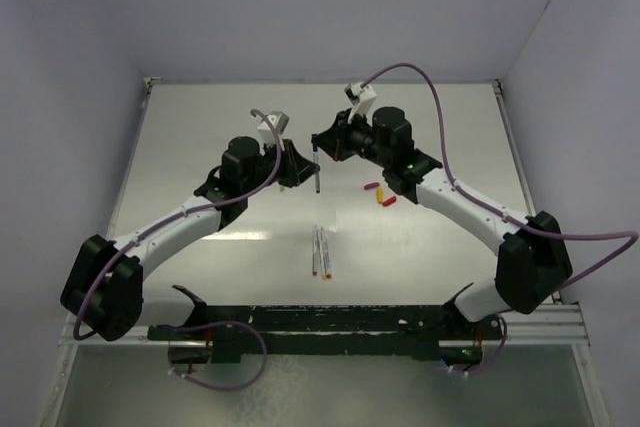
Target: Insert the pens into the pen caps
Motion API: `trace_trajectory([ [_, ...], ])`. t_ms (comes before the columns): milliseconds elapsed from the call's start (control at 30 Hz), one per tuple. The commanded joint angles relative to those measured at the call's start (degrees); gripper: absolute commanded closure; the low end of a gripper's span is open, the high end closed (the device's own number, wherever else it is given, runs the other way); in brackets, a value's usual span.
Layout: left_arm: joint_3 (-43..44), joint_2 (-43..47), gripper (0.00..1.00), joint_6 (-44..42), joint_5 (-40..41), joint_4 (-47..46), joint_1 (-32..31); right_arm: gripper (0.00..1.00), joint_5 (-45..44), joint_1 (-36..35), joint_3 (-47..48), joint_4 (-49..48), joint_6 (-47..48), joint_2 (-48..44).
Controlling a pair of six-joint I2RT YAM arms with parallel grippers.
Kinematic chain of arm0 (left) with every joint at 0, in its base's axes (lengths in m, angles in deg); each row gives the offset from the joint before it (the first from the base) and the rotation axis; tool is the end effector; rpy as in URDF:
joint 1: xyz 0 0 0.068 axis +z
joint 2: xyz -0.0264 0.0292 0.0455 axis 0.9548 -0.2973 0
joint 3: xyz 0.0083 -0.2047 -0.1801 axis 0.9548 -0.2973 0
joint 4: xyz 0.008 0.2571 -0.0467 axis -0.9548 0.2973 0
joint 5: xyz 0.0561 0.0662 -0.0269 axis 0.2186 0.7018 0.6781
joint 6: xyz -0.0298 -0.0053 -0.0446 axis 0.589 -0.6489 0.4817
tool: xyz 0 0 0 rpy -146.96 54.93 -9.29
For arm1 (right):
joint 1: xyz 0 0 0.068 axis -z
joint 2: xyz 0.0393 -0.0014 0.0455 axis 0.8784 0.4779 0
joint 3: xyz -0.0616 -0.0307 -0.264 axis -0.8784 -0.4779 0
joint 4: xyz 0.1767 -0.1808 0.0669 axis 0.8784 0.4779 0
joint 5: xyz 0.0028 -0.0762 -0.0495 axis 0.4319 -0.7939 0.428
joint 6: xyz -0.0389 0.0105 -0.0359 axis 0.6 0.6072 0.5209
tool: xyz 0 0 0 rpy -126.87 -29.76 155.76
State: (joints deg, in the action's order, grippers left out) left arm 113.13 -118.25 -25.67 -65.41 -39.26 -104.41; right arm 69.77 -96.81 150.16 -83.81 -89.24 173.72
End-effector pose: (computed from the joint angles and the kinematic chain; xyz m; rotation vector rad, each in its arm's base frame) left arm 0.2505 -0.1665 0.2755 0.1700 1.9190 -1.0602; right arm 0.2813 0.2108 0.3320 -0.3865 1.6993 0.9859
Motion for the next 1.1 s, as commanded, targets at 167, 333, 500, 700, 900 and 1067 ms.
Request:
trace_trajectory([
  [167,1.12,3.21,1.00,-1.90,2.53,-3.83,2.53,1.00,-14.14,-1.55,13.46,14.83,4.78,3.19],
  [333,0.93,4.03,1.00,-3.20,3.12,-2.34,2.50,0.81,-17.51,-1.40,18.08,17.98,6.79,6.90],
  [500,2.50,4.34,1.00,-5.76,3.97,-0.14,2.52,0.77,-18.10,-1.14,17.54,17.61,5.48,8.24],
  [700,4.06,2.40,1.00,-7.10,4.32,2.73,2.52,0.59,-17.07,-1.01,16.64,14.78,5.12,6.99],
  [900,5.36,-2.75,1.00,-7.68,5.35,5.57,2.50,0.54,-16.98,-1.03,17.35,12.40,4.82,3.83],
  [1067,7.52,-8.79,1.00,-7.17,7.55,7.70,2.46,0.53,-18.22,-1.03,17.54,12.58,4.79,0.40],
])
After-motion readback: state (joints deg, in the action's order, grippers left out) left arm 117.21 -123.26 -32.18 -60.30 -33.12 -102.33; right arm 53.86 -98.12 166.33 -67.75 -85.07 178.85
